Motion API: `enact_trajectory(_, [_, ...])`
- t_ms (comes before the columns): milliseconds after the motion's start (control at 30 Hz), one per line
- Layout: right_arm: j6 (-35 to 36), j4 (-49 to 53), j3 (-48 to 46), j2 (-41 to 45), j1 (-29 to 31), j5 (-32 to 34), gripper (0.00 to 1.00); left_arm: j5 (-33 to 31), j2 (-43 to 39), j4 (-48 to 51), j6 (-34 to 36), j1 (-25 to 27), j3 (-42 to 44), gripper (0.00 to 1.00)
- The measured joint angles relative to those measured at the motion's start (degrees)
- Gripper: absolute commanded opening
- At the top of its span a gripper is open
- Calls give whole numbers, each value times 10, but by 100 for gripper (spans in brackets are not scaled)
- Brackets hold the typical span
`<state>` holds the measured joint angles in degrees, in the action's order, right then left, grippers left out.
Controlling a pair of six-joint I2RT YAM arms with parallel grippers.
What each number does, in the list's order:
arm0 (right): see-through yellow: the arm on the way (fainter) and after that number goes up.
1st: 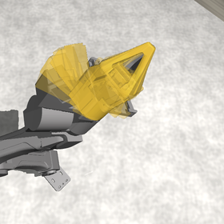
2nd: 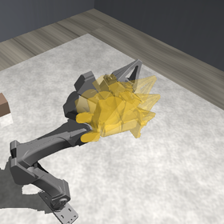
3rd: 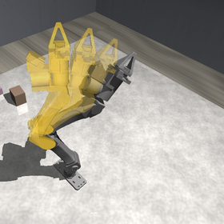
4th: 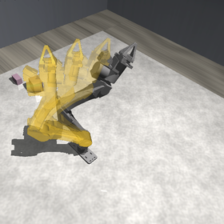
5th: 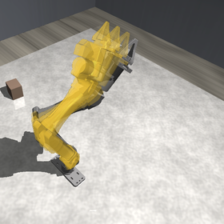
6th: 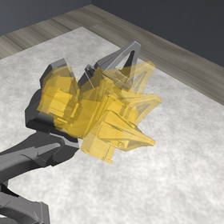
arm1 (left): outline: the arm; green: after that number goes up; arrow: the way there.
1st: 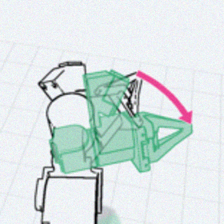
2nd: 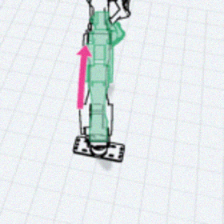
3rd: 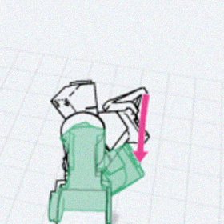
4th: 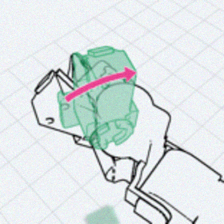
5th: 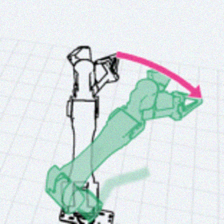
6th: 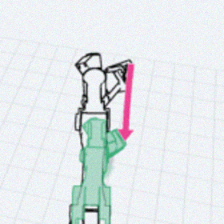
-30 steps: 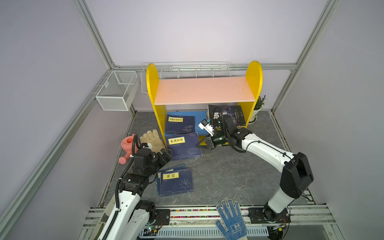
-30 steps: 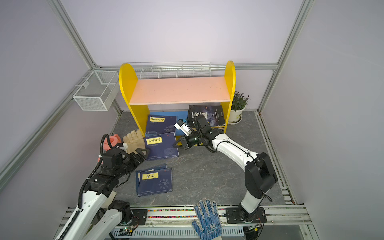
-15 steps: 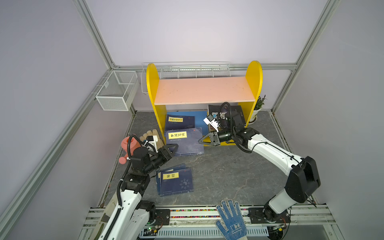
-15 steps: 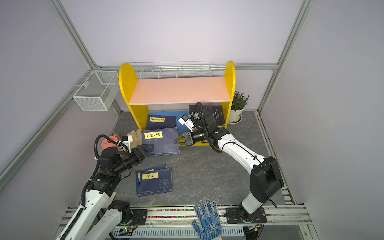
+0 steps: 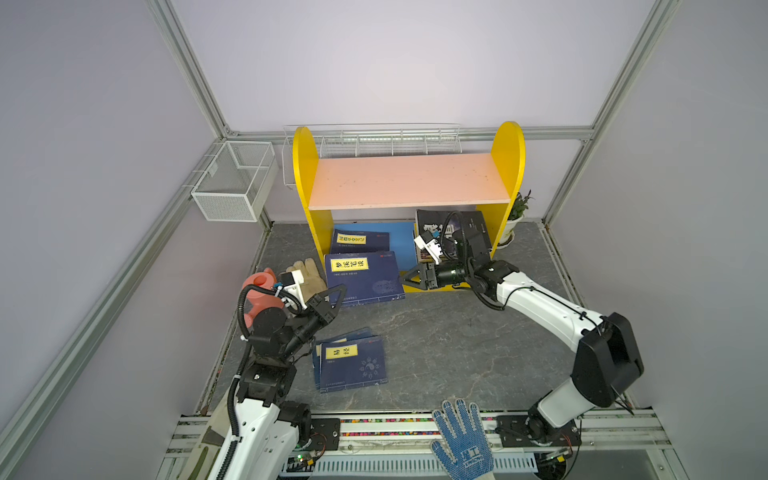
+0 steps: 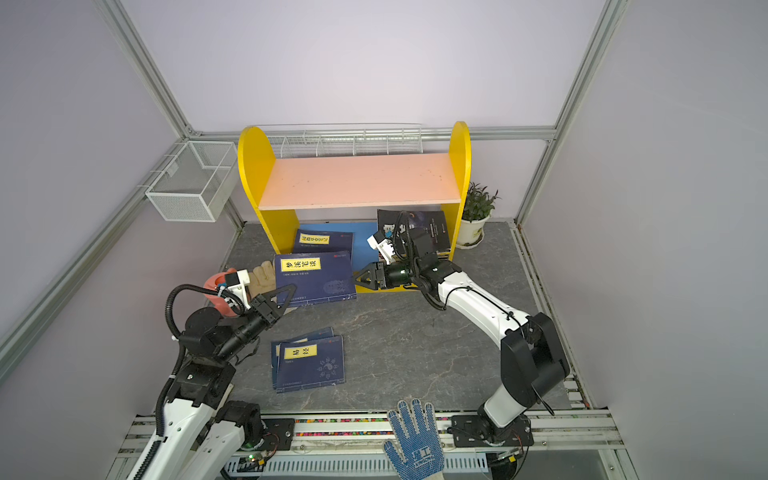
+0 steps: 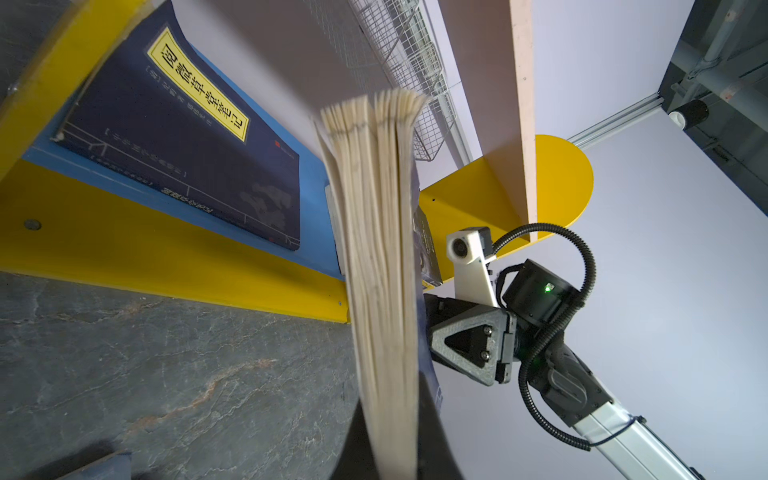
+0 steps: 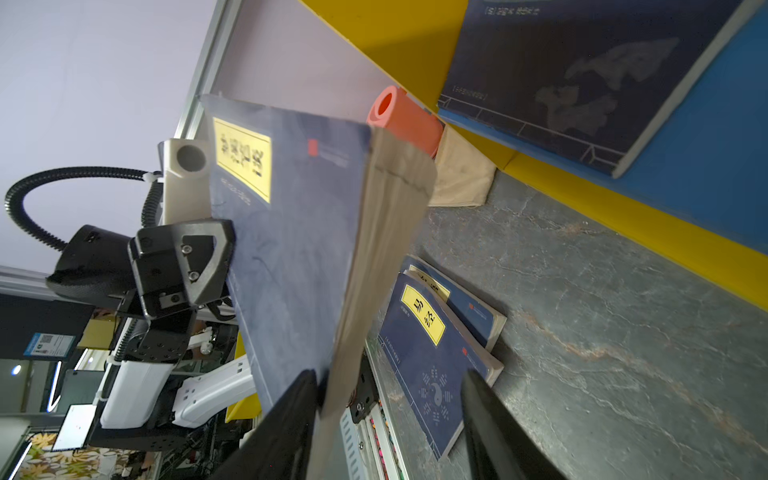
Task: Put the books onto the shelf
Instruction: 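Carry the dark blue book with the right gripper onto the blue shelf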
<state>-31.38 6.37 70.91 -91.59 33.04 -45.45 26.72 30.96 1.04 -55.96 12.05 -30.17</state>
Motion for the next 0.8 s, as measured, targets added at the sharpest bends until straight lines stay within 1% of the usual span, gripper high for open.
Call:
enact_trajectory(167, [-50, -61, -29, 5, 1, -25, 55, -30, -10, -14, -5, 0, 6, 0])
enact_trajectory(400, [-103, -136, -33, 5, 20, -60, 42, -45, -10, -26, -9, 0, 14, 0])
enact_trajectory(700, [-132, -174, -26, -7, 34, -75, 21, -59, -30, -26, -11, 0, 21, 0])
enact_trajectory(800, [-137, -179, -25, -7, 37, -76, 19, -60, -31, -25, -11, 0, 21, 0])
